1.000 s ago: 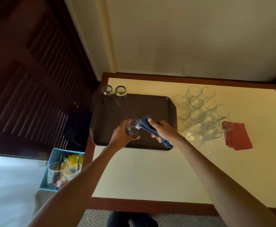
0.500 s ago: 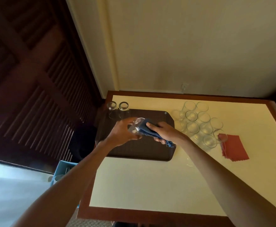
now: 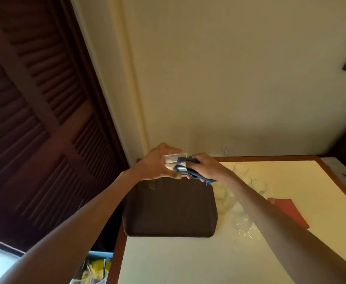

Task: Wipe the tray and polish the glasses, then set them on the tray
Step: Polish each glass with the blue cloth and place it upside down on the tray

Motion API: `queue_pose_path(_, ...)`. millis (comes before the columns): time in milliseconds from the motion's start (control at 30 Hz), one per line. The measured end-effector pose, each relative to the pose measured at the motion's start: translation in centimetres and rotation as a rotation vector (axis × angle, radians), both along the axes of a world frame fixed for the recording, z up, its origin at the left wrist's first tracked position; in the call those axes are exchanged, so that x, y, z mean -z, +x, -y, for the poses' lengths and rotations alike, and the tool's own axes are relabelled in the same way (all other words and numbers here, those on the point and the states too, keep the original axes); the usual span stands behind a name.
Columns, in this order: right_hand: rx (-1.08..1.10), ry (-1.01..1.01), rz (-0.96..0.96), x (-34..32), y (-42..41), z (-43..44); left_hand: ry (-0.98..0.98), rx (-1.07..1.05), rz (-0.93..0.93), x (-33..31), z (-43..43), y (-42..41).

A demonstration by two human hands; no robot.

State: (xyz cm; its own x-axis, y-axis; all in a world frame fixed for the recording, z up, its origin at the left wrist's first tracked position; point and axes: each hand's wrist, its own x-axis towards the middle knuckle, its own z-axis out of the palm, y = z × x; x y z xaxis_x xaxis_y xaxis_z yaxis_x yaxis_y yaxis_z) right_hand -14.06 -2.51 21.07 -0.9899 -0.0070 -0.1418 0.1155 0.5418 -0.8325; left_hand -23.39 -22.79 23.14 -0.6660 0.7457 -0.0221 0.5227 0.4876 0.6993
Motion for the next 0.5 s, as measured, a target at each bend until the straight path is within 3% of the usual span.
queue_pose_path(100, 0.021, 0.003, -0.095, -1.1, 0.2, -0.3, 0.057, 0.035, 0.342, -1.7, 0.4, -1.0)
queue_pose_path(200, 0.033, 0.035, -0.157, -1.7, 0.4, -0.3, 0.153, -0.105, 0.764, -2.5, -0.1, -0.4)
queue_pose_path(333, 0.121, 0.157, -0.163, -1.6, -0.3, -0.3, 0.260, -0.375, 0.790, -2.3, -2.0, 0.4)
queue_pose_path(500, 0.311, 0.324, -0.245, -1.8, -1.4, 0.2, 0.293, -0.361, 0.671, -3.1, -3.4, 1.5)
